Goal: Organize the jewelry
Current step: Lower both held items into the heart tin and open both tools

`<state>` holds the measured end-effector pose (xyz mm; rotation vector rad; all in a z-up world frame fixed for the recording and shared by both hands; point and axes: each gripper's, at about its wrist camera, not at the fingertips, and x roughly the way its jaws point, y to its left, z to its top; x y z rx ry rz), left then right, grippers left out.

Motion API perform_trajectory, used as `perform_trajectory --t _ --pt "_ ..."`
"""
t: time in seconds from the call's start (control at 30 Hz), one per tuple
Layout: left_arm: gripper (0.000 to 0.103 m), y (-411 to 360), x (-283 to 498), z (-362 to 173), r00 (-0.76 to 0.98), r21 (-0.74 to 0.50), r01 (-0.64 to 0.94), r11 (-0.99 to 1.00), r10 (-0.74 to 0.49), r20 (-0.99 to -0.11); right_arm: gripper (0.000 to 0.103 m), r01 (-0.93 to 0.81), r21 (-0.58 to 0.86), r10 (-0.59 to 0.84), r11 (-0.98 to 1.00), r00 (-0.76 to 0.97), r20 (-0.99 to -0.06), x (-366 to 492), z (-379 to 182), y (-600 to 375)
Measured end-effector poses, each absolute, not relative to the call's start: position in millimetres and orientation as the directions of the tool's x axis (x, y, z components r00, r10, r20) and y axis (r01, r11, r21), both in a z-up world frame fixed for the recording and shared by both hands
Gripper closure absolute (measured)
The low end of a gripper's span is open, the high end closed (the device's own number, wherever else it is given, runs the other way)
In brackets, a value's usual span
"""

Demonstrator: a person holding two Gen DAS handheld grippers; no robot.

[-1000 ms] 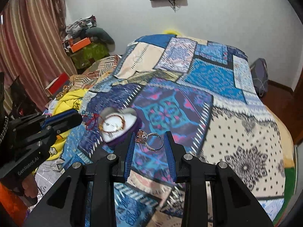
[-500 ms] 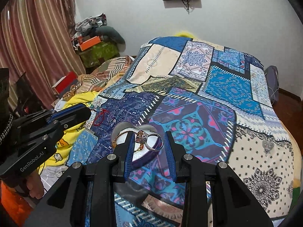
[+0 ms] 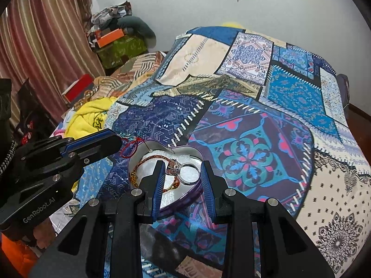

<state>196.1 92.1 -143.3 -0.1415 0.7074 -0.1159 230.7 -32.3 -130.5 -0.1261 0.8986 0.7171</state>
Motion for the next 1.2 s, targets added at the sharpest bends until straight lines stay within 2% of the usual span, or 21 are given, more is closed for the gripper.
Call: perform_trajectory --t 0.6,0.9,1.2 --pt "0.096 103 214 -178 0.693 -0.227 0.045 0.973 -0.195 -0.694 0.074 -0.645 0.155 0.486 0.749 0.375 -0.79 242 -154 -11" --pt "0.096 97 205 -170 0.702 -0.16 0.05 0.986 -0.149 -0.696 0.074 -0.632 0.142 0.468 0.762 0.386 -0.795 236 -148 -15" --pt "0.096 96 188 -144 0.735 -0.161 0.034 0.986 -0.134 -0.664 0.074 -0.612 0.14 0.479 0.778 0.434 -0.763 225 -120 -37"
